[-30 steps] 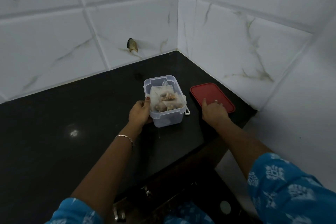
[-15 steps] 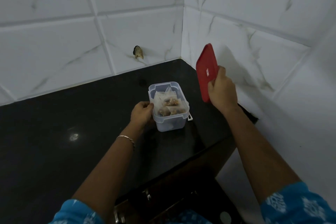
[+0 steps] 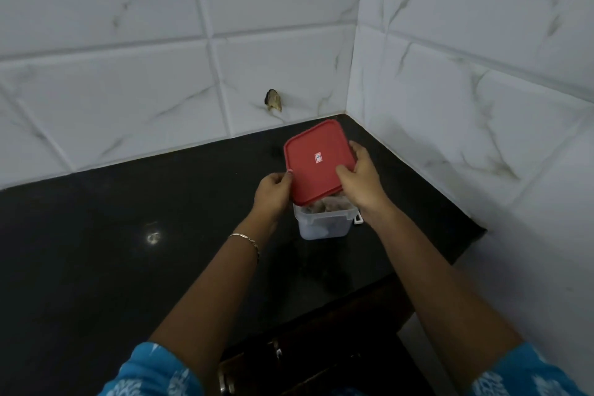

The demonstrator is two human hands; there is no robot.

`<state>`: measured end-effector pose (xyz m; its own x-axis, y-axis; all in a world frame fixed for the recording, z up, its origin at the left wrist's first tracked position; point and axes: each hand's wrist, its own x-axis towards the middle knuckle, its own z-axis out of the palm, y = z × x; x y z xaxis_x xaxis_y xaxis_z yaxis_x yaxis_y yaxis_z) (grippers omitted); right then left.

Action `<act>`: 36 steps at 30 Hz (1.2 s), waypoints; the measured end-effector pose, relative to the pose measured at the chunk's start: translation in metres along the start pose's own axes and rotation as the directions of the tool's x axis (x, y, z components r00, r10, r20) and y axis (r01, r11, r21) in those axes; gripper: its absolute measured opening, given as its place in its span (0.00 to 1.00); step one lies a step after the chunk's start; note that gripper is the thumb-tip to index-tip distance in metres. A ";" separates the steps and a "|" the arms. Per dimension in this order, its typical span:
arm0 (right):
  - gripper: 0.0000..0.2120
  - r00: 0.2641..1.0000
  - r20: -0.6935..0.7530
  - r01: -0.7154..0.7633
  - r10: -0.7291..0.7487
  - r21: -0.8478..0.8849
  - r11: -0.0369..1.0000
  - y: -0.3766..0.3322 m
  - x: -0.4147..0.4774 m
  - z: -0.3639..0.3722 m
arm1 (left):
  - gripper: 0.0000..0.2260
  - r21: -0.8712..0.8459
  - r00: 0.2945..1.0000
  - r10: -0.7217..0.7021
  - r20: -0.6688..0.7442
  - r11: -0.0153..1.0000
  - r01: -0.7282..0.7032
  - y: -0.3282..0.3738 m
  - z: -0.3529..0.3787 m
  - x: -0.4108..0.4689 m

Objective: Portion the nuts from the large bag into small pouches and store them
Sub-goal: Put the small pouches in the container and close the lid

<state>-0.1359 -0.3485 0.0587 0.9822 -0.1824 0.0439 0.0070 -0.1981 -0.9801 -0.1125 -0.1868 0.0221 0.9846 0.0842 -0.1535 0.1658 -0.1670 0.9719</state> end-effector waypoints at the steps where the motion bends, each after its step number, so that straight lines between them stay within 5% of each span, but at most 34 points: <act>1: 0.27 1.000 -0.009 -0.018 0.018 -0.002 1.000 0.003 0.001 0.000 | 0.13 0.012 1.000 -0.004 0.008 1.000 0.004 -0.001 0.001 0.000; 11: 0.20 1.000 -0.021 0.000 -0.017 -0.624 0.781 0.040 -0.002 -0.020 | 0.14 0.183 0.997 0.052 -0.058 0.982 -0.041 -0.011 0.009 0.000; 36: 0.20 0.992 0.004 0.098 -0.123 -0.629 0.771 0.075 0.012 -0.021 | 0.20 0.212 0.994 -0.106 0.040 0.973 0.095 -0.003 0.003 0.009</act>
<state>-0.1276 -0.3853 -0.0104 0.9746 -0.1530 0.1636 -0.0162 -0.7767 -0.6297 -0.1045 -0.1886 0.0170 0.9630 0.0620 -0.2622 0.2665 -0.3630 0.8929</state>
